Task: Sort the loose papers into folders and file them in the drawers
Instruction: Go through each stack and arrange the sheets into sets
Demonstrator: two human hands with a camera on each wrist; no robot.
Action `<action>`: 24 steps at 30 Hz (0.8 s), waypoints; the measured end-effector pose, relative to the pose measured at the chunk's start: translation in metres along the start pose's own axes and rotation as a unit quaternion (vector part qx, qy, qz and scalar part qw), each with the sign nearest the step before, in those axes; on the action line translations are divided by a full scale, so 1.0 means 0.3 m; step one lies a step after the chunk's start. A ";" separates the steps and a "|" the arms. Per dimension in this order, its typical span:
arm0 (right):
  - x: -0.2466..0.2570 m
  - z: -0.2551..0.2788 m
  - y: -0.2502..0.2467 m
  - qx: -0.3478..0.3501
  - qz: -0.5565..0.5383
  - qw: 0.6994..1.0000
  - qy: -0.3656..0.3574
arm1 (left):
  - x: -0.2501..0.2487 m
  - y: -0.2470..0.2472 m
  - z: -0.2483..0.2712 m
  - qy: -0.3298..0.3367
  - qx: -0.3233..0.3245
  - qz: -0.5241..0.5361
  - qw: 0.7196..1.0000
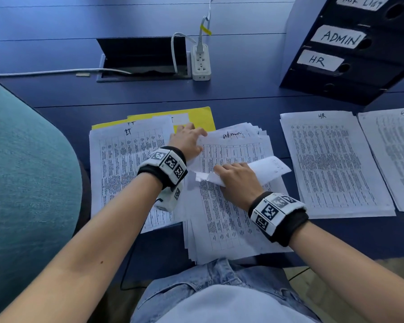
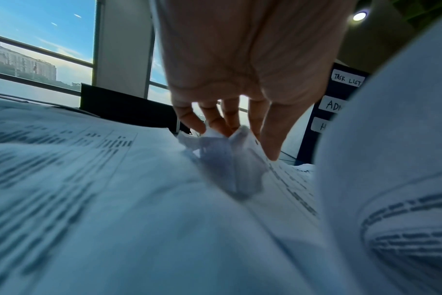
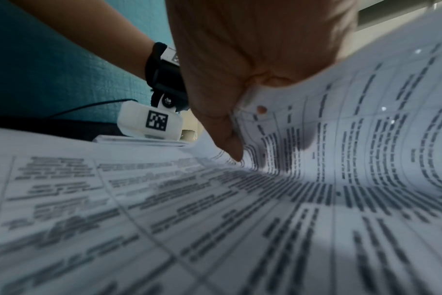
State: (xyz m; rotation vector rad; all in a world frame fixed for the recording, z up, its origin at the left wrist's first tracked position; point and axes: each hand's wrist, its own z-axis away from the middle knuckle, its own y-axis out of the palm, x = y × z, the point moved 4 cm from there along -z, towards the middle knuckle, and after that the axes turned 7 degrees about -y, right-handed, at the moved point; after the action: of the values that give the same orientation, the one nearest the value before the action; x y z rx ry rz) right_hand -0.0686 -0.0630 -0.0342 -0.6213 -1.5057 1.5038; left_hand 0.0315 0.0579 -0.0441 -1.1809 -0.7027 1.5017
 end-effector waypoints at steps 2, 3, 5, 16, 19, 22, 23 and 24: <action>-0.002 -0.005 -0.011 0.006 -0.004 1.000 0.006 | -0.001 -0.006 -0.002 0.002 -0.012 0.013 1.000; -0.003 -0.009 -0.017 0.011 -0.003 1.000 0.009 | -0.001 -0.010 -0.002 0.004 -0.020 0.021 1.000; -0.002 -0.014 -0.027 0.020 -0.007 1.000 0.014 | -0.002 -0.014 0.000 0.014 -0.033 0.029 0.999; 0.048 0.023 -0.076 0.091 0.023 0.994 0.056 | -0.018 -0.058 0.014 0.043 -0.100 0.118 0.987; 0.051 0.025 -0.063 0.087 0.011 0.995 0.055 | -0.013 -0.080 0.028 0.043 -0.097 0.147 0.983; 0.064 0.030 -0.052 0.089 -0.009 0.995 0.036 | -0.005 -0.058 0.044 0.032 0.006 0.160 0.987; 0.067 0.032 -0.053 0.088 -0.012 0.995 0.033 | -0.005 -0.041 0.050 0.018 0.041 0.127 0.991; 0.069 0.031 -0.055 0.085 -0.012 0.996 0.033 | 0.000 -0.027 0.052 0.001 0.052 0.086 0.995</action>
State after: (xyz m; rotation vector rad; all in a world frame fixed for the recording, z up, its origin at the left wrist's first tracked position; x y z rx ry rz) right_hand -0.0825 -0.0527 -0.0121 -0.5451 -1.3139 1.5589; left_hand 0.0199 0.0624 -0.0317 -1.1871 -0.5243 1.6597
